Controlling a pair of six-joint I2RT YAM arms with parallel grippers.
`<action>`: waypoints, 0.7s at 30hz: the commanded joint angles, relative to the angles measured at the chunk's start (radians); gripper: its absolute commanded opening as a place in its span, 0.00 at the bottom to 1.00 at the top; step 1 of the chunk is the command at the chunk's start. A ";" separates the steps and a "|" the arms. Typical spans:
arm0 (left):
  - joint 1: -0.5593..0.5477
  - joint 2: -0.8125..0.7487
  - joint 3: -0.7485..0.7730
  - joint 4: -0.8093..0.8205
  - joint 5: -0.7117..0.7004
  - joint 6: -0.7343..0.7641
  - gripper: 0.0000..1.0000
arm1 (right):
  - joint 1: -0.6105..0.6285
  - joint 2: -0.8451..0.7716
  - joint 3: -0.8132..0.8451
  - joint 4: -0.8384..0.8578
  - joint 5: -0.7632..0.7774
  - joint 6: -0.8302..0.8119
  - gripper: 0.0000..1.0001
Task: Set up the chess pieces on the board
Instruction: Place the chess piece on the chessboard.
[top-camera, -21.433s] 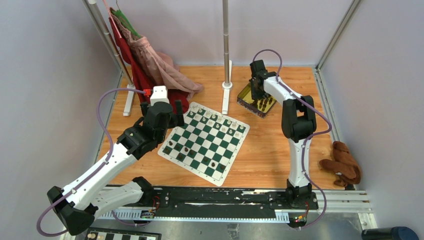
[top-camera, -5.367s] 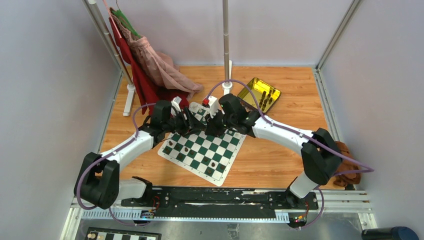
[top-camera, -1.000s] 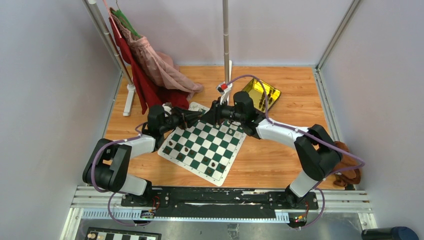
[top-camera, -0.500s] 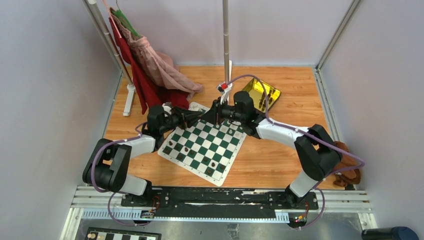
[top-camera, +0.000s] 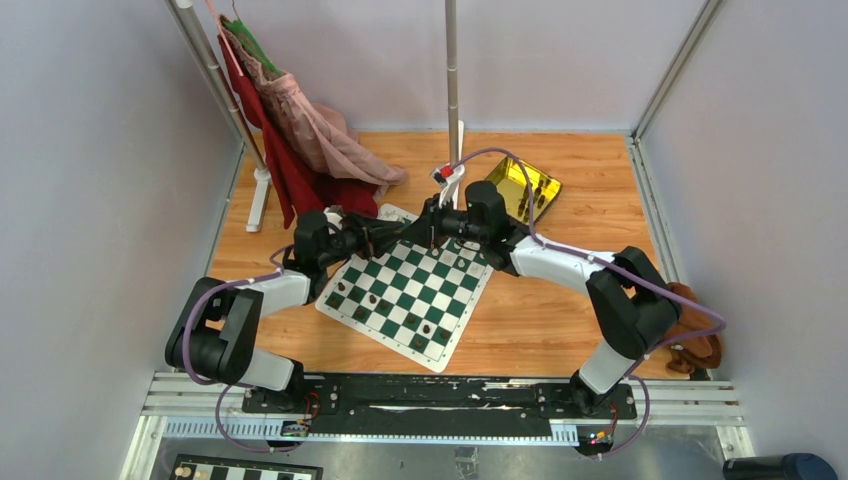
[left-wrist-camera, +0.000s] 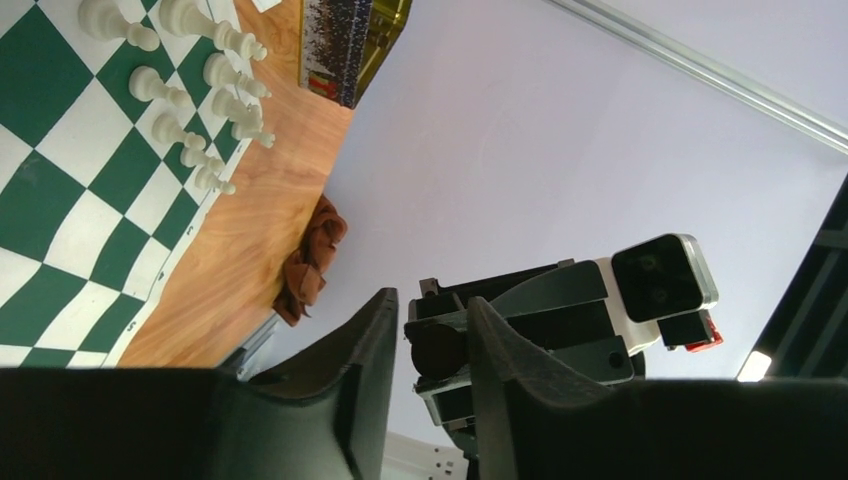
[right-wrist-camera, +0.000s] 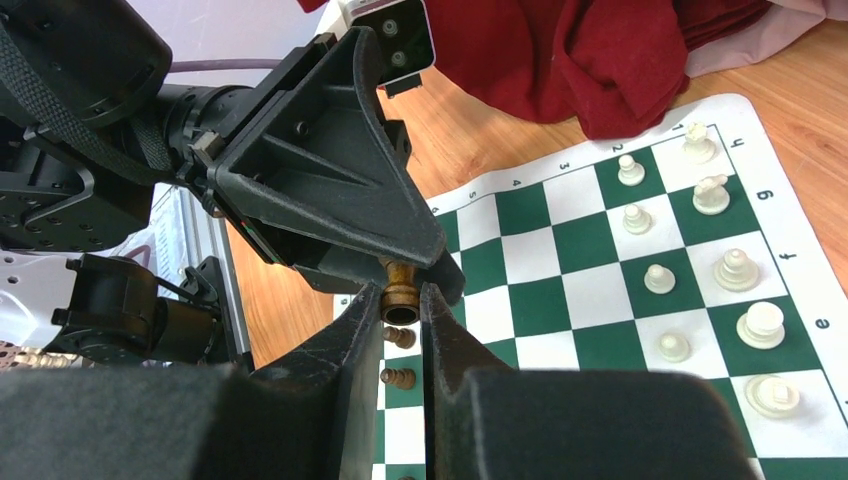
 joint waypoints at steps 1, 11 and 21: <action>0.003 -0.006 -0.005 0.026 0.020 0.017 0.41 | -0.008 0.006 0.039 0.012 -0.018 -0.006 0.00; 0.009 -0.019 0.001 -0.032 0.011 0.073 0.58 | -0.008 -0.008 0.057 -0.073 -0.020 -0.049 0.00; 0.058 -0.117 0.209 -0.657 -0.097 0.635 0.59 | 0.014 -0.098 0.116 -0.459 0.075 -0.232 0.00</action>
